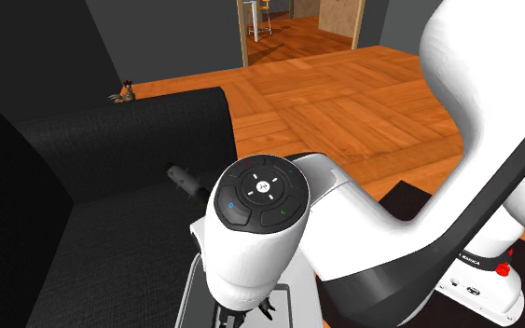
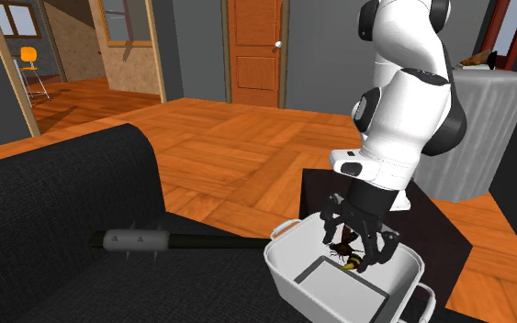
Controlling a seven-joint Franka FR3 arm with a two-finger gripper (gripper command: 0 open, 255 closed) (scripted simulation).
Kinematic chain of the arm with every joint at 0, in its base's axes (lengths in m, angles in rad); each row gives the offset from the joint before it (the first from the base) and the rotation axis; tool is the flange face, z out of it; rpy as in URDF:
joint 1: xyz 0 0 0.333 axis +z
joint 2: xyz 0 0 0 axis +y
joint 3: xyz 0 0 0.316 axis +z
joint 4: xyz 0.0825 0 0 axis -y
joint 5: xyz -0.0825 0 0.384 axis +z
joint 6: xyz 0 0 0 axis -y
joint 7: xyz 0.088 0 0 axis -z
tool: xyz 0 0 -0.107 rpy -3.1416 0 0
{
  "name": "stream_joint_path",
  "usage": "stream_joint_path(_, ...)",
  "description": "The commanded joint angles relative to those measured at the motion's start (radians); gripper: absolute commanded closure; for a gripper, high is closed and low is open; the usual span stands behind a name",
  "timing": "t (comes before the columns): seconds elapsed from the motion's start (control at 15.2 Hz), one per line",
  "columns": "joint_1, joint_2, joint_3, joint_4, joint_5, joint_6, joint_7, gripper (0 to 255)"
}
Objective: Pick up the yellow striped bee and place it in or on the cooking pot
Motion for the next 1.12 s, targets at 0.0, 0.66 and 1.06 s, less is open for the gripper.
stream_joint_path(0.0, 0.000, 0.000, 0.000, 0.000, 0.000, 0.000, 0.000, 0)
stream_joint_path(0.66, -0.002, -0.101, 0.019, 0.021, 0.102, -0.097, -0.068, 0)
stream_joint_path(1.06, -0.002, -0.101, 0.019, 0.021, 0.102, -0.097, -0.068, 0)
